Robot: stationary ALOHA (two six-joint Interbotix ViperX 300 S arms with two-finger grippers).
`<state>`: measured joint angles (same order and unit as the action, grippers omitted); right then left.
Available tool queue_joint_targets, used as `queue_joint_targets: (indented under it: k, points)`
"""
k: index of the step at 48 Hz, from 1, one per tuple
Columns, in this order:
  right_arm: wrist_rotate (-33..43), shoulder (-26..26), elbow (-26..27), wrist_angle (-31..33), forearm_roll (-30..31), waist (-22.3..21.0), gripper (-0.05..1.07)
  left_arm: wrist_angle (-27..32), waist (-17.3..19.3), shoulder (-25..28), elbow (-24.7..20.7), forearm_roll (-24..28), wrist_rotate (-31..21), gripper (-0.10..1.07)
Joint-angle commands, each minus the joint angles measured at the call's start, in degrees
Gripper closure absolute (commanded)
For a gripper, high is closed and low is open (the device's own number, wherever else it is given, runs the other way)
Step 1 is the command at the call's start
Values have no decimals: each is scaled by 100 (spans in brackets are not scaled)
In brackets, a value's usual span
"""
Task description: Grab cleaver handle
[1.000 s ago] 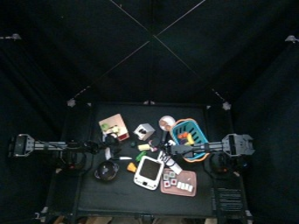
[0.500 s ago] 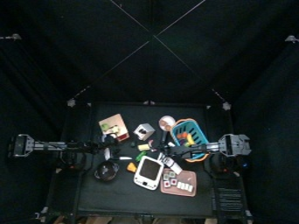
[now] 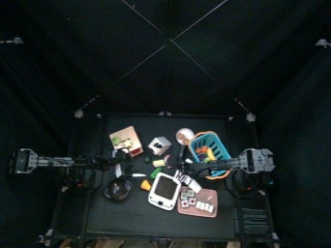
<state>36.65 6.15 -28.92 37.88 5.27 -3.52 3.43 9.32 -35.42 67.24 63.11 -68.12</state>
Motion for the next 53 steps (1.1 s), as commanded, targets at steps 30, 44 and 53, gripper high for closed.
queue_joint_targets:
  k: [30, 44, 53]
  points:
    - [9, 352, 88, -9, -114, 9, 25, -9, 18, 0, -35, 0, 0, 15]
    - [-9, 466, 97, -9, -70, 9, 31, 0, 18, 0, -35, 0, 0, 15]
    - [35, 475, 123, 18, -79, 9, 43, 0, 18, 0, -35, 0, 0, 15]
